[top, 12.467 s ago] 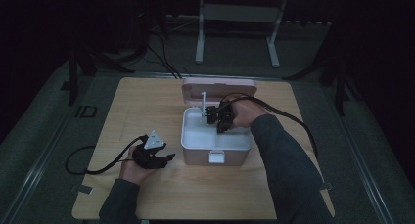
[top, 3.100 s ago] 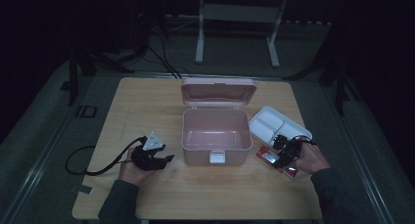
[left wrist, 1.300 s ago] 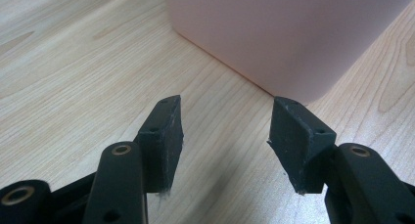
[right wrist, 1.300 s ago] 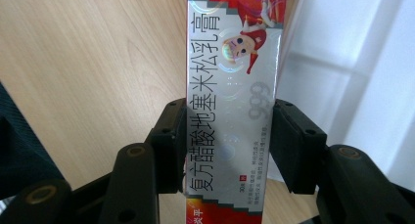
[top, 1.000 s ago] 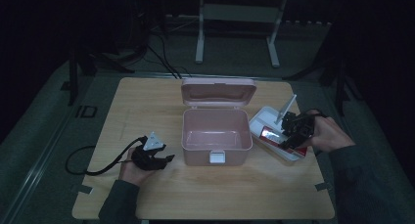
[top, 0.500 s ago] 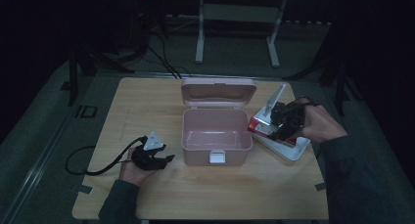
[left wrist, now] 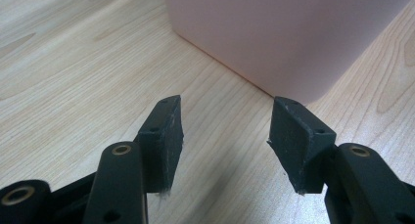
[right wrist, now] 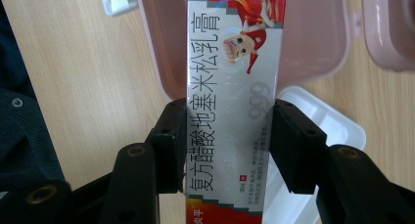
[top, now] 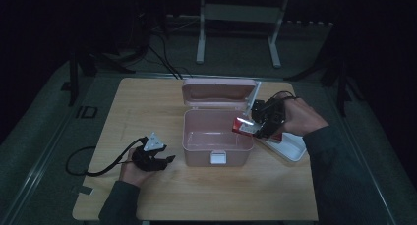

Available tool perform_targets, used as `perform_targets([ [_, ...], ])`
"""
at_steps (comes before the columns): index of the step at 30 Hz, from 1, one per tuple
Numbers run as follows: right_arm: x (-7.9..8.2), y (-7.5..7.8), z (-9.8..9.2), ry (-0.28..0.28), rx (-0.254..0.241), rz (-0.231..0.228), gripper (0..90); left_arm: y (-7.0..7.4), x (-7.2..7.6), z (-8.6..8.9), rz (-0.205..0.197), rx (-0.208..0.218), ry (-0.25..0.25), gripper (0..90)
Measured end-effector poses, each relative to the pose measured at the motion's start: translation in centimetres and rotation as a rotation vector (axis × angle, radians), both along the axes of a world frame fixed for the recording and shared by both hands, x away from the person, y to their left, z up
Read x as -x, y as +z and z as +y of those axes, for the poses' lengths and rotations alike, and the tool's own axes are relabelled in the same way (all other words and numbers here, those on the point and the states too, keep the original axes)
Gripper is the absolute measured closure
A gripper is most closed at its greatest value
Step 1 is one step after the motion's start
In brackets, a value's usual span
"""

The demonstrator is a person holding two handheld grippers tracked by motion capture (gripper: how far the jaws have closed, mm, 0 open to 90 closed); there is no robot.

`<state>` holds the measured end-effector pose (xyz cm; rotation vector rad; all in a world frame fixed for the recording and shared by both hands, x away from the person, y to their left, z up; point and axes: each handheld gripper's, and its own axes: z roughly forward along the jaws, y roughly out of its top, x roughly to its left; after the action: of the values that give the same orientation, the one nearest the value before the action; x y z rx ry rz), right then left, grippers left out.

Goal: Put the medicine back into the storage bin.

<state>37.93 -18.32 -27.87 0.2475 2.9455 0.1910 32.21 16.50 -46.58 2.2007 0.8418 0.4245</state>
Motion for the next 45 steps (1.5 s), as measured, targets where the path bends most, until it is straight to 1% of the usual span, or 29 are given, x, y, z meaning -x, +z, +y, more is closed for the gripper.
perform_targets([
  [1,0.0,0.0,0.0,0.000,0.000,0.000,51.5,0.0,0.0,0.0,0.000,0.000,0.000,45.7],
  [2,-0.1,-0.1,0.6,0.016,-0.003,0.005,51.5,0.0,0.0,0.0,0.000,0.000,-0.001,45.7],
  [3,-0.1,-0.1,0.6,0.016,-0.003,0.005,51.5,0.0,0.0,0.0,0.000,-0.001,0.000,45.7],
  [4,-0.3,-0.2,1.2,0.029,-0.002,0.008,51.5,0.0,0.0,0.0,0.000,-0.002,-0.001,45.7],
  [6,-0.5,-0.4,1.8,0.038,0.005,0.005,51.5,0.0,0.0,0.0,0.001,0.005,-0.002,45.7],
  [7,-0.5,-0.4,1.8,0.038,0.005,0.005,51.5,0.0,0.0,0.0,0.001,0.005,-0.002,45.8],
  [9,-0.6,-0.6,2.4,0.054,0.006,0.011,51.5,-0.1,0.0,0.0,0.000,0.004,-0.001,45.8],
  [11,-0.8,-0.7,3.3,0.073,0.014,0.015,51.5,-0.1,0.0,0.0,0.000,0.004,-0.002,45.8],
  [14,-0.9,-0.8,3.8,0.079,0.011,0.023,51.5,-0.1,0.0,0.0,0.000,0.004,-0.003,45.8],
  [15,-1.0,-1.0,4.3,0.089,0.020,0.018,51.5,-0.1,0.0,0.0,0.000,0.005,-0.003,45.8],
  [18,-1.0,-1.4,5.1,0.108,0.036,0.022,51.5,-0.1,0.0,0.0,-0.001,0.003,-0.003,45.8],
  [19,-1.0,-1.4,5.1,0.108,0.036,0.022,51.5,-0.1,0.0,0.0,-0.001,0.004,-0.003,45.8],
  [20,-1.0,-1.6,5.6,0.122,0.041,0.024,51.5,-0.1,0.0,0.0,-0.002,0.003,-0.002,45.8],
  [23,-1.0,-1.9,6.1,0.132,0.042,0.027,51.5,0.0,0.0,0.0,-0.003,0.004,-0.001,45.8],
  [25,-1.0,-2.4,6.6,0.140,0.043,0.034,51.5,0.0,0.0,0.1,-0.005,0.006,0.000,45.8],
  [27,-1.0,-2.6,6.8,0.144,0.039,0.033,51.5,0.0,0.0,0.1,-0.005,0.005,0.002,45.8],
  [30,-0.9,-3.3,7.4,0.160,0.029,0.045,51.5,0.0,0.0,0.0,-0.004,0.004,0.001,45.8],
  [31,-0.9,-3.6,7.7,0.167,0.034,0.053,51.5,0.0,0.0,0.1,-0.005,0.003,0.000,45.8],
  [35,-0.8,-4.1,8.0,0.179,0.038,0.063,51.5,0.0,0.0,0.1,-0.008,0.009,0.005,45.8],
  [36,-0.7,-4.3,8.1,0.187,0.047,0.071,51.5,0.0,0.0,0.1,-0.008,0.008,0.005,45.8],
  [40,-0.6,-4.6,8.2,0.192,0.059,0.076,51.5,0.0,0.0,0.1,-0.007,0.007,0.004,45.8],
  [41,-0.6,-4.8,8.1,0.192,0.065,0.083,51.4,0.0,0.0,0.1,-0.009,0.010,0.005,45.8],
  [44,-0.7,-5.2,7.9,0.184,0.070,0.087,51.4,0.0,0.0,0.1,-0.008,0.009,0.005,45.8],
  [45,-0.8,-5.2,7.9,0.186,0.064,0.088,51.5,0.0,0.0,0.1,-0.006,0.004,0.004,45.8],
])
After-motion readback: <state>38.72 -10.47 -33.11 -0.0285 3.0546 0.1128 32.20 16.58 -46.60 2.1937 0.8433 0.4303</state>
